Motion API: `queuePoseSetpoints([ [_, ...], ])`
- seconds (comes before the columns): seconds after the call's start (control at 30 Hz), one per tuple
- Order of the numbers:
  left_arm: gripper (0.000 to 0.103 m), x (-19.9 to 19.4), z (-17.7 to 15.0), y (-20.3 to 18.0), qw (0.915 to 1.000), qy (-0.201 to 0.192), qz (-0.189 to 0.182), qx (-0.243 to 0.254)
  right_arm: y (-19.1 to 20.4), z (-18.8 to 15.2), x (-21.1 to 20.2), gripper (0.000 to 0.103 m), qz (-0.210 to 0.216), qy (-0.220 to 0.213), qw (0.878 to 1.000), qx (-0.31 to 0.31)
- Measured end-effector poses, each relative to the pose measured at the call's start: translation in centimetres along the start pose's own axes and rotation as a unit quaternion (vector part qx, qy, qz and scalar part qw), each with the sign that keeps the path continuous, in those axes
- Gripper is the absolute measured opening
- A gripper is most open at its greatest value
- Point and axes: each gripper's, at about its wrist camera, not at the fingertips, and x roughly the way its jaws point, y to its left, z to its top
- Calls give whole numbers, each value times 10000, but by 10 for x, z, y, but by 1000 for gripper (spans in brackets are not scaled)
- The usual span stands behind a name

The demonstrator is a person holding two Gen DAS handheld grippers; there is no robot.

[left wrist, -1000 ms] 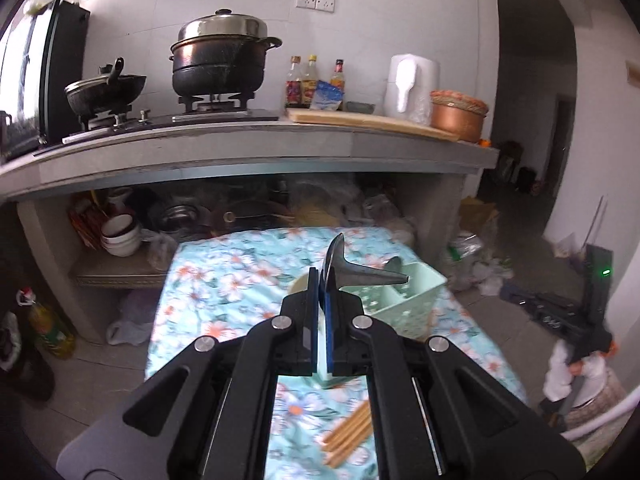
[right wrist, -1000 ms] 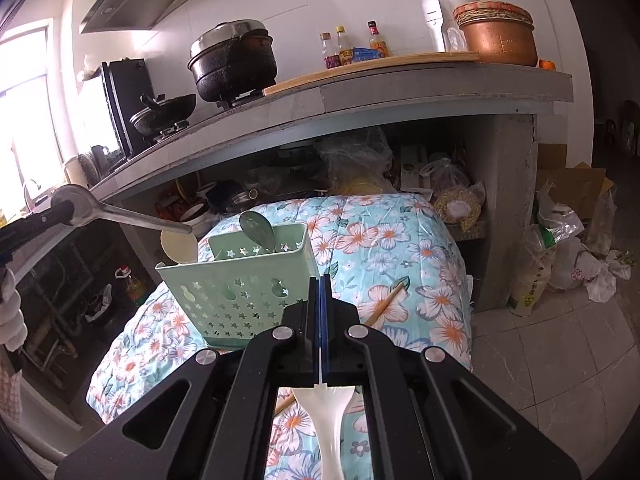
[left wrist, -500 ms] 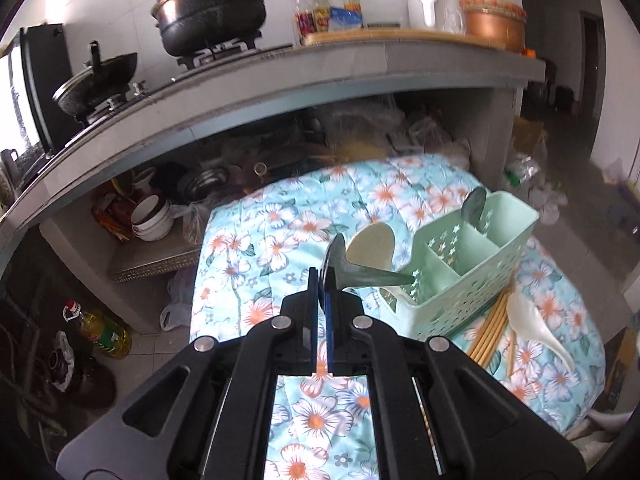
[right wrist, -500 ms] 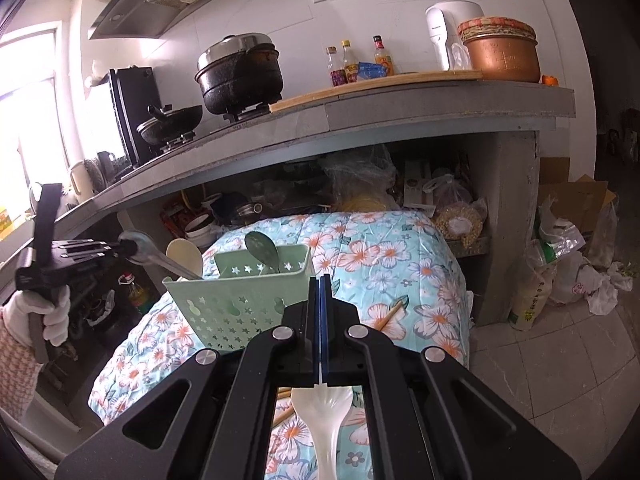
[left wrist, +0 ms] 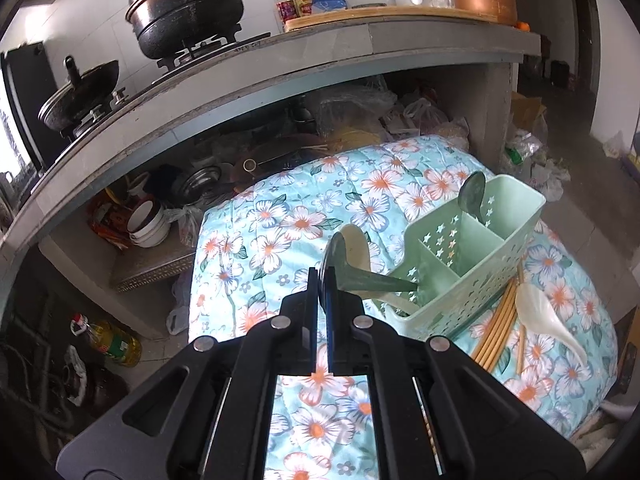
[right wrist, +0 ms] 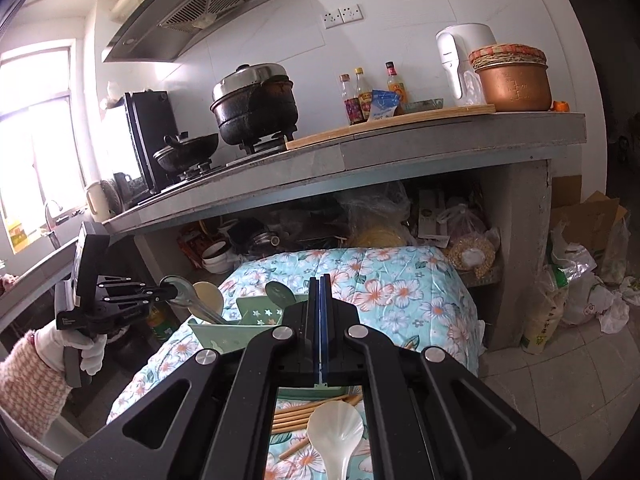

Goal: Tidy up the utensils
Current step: 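Lower the metal spoon into the green holder with the left tool and open it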

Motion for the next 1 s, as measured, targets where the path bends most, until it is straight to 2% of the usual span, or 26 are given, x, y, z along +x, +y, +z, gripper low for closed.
queuePoseSetpoints([
  [0.1,3,0,7,-2,9996,96,21,280,-9,-6,14,3,222,488,9982,252],
  [0.17,3,1,10,-4,9989,150,16,447,-23,-20,37,5,540,1179,9898,583],
  [0.2,3,2,12,-6,9986,164,-2,509,-28,-27,46,13,598,1380,9860,718],
  [0.23,3,3,13,-6,9984,168,-11,537,-39,-40,62,29,783,1787,9763,932],
  [0.27,3,3,13,-7,9983,166,-36,552,-49,-50,76,33,911,2057,9680,1115],
  [0.37,3,5,14,-6,9985,175,-113,507,-77,-83,108,34,935,2635,9466,1604],
  [0.43,3,8,13,-5,9986,224,-190,451,-90,-99,124,34,869,2890,9365,1787],
  [0.5,3,12,12,-4,9985,279,-229,410,-97,-110,136,34,825,3088,9288,1875],
  [0.63,3,18,13,1,9986,347,-320,255,-101,-124,155,34,1095,3449,9093,2052],
  [0.8,3,23,13,6,9976,363,-584,-59,-102,-130,163,34,1249,3545,9009,2170],
  [0.87,3,23,11,8,9968,319,-714,-168,-104,-130,162,27,1235,3550,9018,2132],
  [0.9,6,24,10,9,9962,302,-778,-237,-102,-131,162,19,1229,3588,9018,2073],
  [0.93,10,24,10,10,9957,299,-826,-290,-100,-132,163,14,1214,3622,9019,2017],
  [1.0,14,24,9,13,9944,250,-921,-445,-96,-132,161,11,1207,3615,9036,1956],
])
